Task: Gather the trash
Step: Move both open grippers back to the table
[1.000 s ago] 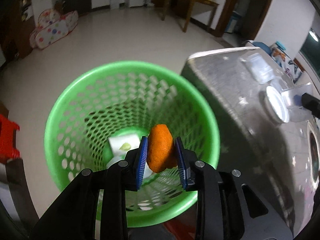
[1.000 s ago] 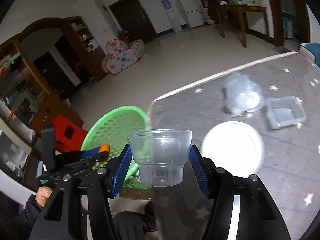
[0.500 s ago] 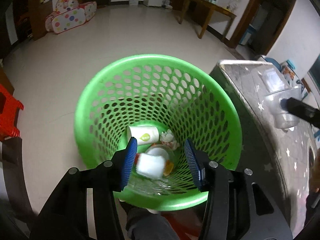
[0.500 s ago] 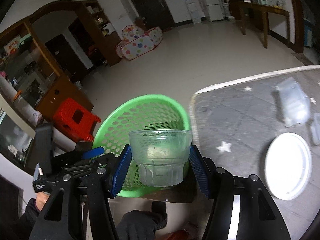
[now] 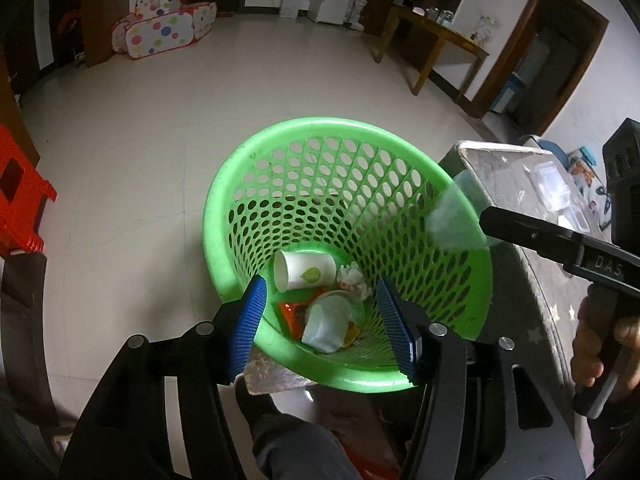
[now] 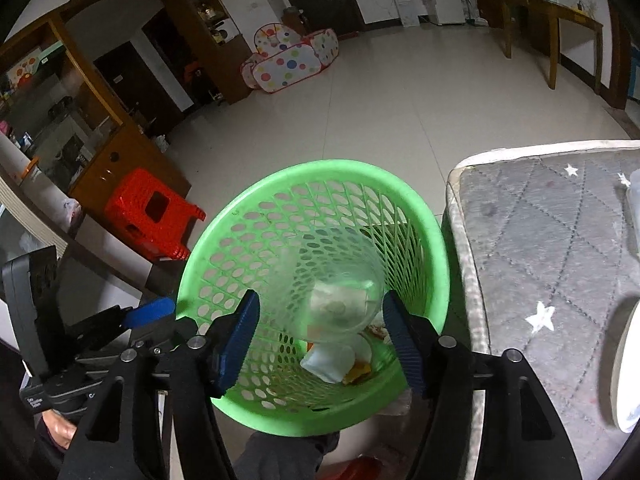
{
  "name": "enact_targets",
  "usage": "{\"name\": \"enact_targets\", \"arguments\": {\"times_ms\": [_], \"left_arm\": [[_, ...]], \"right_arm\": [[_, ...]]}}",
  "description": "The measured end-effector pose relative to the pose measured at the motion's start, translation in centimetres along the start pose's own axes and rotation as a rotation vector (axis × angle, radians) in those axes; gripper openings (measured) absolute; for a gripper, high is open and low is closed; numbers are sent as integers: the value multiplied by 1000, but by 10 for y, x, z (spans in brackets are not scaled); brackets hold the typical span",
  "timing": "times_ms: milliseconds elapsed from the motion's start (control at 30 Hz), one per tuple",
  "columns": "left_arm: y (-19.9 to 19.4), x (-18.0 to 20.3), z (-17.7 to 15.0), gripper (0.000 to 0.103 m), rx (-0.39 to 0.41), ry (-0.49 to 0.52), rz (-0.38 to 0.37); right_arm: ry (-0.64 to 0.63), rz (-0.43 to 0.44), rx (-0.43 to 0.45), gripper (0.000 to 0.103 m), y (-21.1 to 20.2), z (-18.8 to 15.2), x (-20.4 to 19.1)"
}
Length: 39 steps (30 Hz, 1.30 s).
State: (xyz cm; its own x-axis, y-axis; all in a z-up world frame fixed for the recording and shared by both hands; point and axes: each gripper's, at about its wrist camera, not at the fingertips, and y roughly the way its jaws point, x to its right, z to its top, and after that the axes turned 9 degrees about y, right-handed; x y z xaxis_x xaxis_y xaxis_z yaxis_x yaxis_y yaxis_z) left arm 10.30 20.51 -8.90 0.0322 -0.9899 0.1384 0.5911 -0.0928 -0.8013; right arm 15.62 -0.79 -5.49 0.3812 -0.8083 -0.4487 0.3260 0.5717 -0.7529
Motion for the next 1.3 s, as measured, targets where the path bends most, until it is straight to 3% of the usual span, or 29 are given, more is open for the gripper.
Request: {"name": "enact_targets", "arguments": {"times_ms": [100, 433, 667, 967, 1167, 1300], "left_arm": [[1, 1, 1, 60, 0, -1, -3], [0, 25, 8, 63, 12, 32, -27], [6, 61, 17, 71, 12, 81, -68], [14, 124, 33, 72, 4, 178, -131], [25, 165, 47, 72, -10, 232, -180], [34, 191, 56, 72, -21, 266, -209]], "right_arm": [[-1, 2, 11, 68, -5, 1, -1], [20, -44, 83, 68, -54, -3, 32], [78, -148, 164, 69, -107, -2, 86], [183, -327, 268, 86, -167, 1, 175], [230, -429, 272, 89, -182, 4, 228], [210, -468, 247, 91, -173, 3, 241]]}}
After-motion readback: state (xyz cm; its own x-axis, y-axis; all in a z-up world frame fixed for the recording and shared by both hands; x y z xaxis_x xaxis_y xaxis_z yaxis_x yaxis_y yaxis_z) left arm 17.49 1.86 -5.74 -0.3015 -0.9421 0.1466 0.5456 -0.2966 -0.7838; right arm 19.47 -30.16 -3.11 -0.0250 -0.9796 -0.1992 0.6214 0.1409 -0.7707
